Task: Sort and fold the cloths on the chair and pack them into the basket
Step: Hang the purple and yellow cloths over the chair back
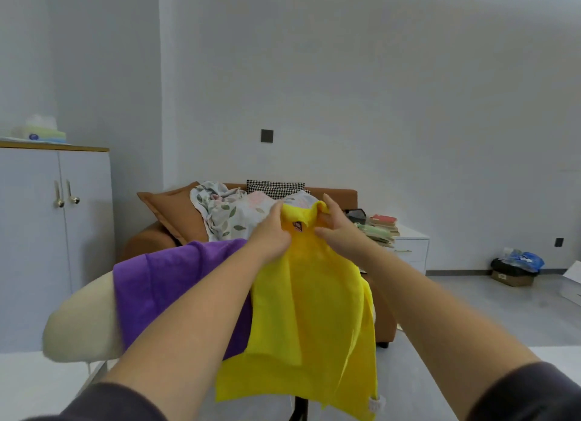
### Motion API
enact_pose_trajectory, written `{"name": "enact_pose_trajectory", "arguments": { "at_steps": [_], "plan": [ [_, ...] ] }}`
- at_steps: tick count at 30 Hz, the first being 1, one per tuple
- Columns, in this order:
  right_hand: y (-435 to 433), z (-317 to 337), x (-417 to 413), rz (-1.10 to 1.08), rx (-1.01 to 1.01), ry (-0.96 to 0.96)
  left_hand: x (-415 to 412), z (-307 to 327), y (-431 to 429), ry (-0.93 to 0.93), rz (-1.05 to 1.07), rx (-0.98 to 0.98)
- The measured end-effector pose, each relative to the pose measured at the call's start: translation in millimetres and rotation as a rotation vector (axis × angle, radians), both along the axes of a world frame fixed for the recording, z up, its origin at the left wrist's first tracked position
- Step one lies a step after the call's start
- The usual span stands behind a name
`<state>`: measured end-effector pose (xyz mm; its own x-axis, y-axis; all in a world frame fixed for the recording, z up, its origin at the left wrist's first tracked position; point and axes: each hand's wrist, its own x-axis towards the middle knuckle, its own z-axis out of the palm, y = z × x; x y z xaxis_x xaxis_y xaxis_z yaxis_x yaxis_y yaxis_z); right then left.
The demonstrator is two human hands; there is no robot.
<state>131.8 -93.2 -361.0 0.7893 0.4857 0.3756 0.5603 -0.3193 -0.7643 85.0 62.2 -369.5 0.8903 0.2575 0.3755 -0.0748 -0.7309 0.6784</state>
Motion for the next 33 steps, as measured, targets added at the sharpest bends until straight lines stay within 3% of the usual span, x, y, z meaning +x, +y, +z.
{"name": "enact_pose_trajectory", "arguments": {
  "at_steps": [2, 4, 6, 12, 19, 25, 33],
  "plan": [
    [6.2, -19.8, 13.9, -0.038, -0.258, -0.030, 8.6, -23.7, 0.2, 0.203, 0.050, 0.279],
    [9.5, -34.3, 24.4, -0.075, -0.507, -0.040, 13.7, -39.3, 1.0, 0.203, 0.113, 0.514],
    [11.1, -40.3, 27.9, -0.098, -0.581, -0.052, 16.9, -44.2, 3.0, 0.154, 0.140, 0.587],
    [4.2, -37.8, 4.3, -0.152, -0.434, -0.180, -9.6, -47.2, 1.4, 0.012, 0.144, 0.547],
    [-10.7, -38.6, -83.3, -0.166, -0.298, -0.323, -110.2, -48.3, -8.1, -0.098, 0.122, 0.429],
    [-25.6, -66.2, -177.1, -0.104, -0.280, -0.214, -203.2, -74.2, -12.9, -0.093, 0.137, 0.359],
    [-41.8, -150.2, -254.3, -0.121, -0.331, -0.017, -287.4, -161.3, -29.5, 0.050, 0.124, 0.294]
  ]
}}
